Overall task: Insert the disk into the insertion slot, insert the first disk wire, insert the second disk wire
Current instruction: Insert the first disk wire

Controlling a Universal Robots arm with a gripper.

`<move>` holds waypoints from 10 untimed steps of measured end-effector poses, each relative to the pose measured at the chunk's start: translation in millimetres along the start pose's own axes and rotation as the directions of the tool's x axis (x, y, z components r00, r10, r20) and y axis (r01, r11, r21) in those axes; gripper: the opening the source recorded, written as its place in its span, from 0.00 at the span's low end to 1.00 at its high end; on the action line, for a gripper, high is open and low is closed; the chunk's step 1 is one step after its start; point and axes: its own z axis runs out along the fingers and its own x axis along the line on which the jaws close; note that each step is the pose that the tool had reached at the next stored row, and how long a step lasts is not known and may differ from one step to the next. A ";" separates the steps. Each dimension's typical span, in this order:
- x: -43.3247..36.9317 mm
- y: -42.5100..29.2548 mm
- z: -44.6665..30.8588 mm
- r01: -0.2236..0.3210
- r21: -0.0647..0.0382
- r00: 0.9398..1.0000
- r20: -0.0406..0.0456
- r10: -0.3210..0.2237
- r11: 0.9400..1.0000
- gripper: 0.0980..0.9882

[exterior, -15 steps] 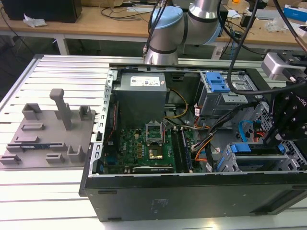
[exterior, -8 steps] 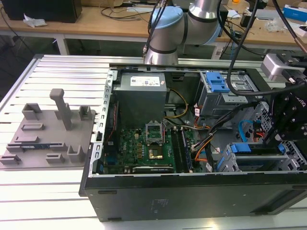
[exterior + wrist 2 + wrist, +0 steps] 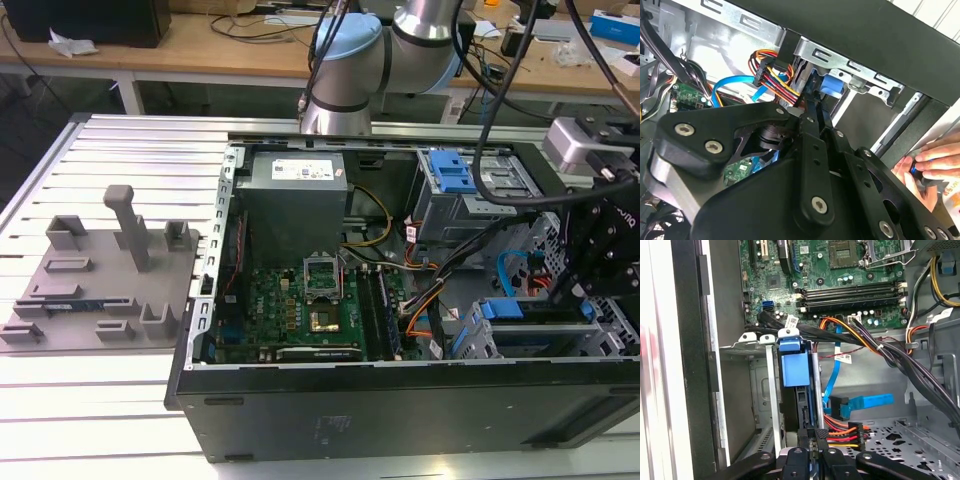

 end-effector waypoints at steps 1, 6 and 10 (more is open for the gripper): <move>0.7 -0.1 0.3 0.000 0.000 1.000 0.000 0.000 1.000 0.08; 0.4 0.1 -3.1 0.000 0.000 1.000 0.000 0.000 1.000 0.16; -1.1 0.8 -41.5 0.000 0.000 1.000 -0.002 0.000 1.000 0.16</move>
